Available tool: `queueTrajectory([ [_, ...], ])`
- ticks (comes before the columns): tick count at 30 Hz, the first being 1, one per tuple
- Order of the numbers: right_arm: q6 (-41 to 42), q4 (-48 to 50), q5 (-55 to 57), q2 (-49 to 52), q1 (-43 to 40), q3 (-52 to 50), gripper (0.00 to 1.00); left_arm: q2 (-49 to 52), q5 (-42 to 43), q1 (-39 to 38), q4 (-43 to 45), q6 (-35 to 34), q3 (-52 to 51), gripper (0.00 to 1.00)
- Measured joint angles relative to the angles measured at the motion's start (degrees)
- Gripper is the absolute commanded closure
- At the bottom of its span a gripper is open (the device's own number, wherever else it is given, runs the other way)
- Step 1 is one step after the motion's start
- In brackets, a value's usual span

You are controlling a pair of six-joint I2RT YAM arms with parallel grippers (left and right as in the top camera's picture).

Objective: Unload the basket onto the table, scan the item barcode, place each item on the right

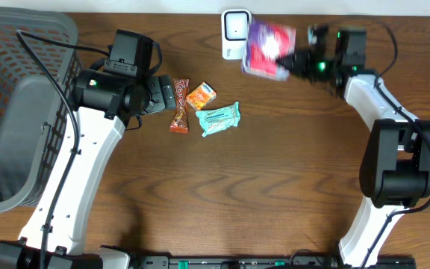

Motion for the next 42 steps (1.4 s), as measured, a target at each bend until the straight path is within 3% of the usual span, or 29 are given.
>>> queueTrajectory([
  [12,11.3,12.1,28.0,0.2,13.0,2.1,0.99,0.0,0.0,0.0,0.0,0.0,0.0,0.02],
  [21,11.5,13.5,34.5,1.0,13.9,2.1,0.99,0.0,0.0,0.0,0.0,0.0,0.0,0.02],
  [25,8.6,10.5,29.9,1.0,10.1,2.6,0.99,0.0,0.0,0.0,0.0,0.0,0.0,0.02],
  [28,7.2,2.2,27.7,0.9,5.2,3.4,0.99,0.0,0.0,0.0,0.0,0.0,0.0,0.02],
  [42,1.3,-27.0,27.6,-5.4,-29.2,4.0,0.99,0.0,0.0,0.0,0.0,0.0,0.0,0.02],
])
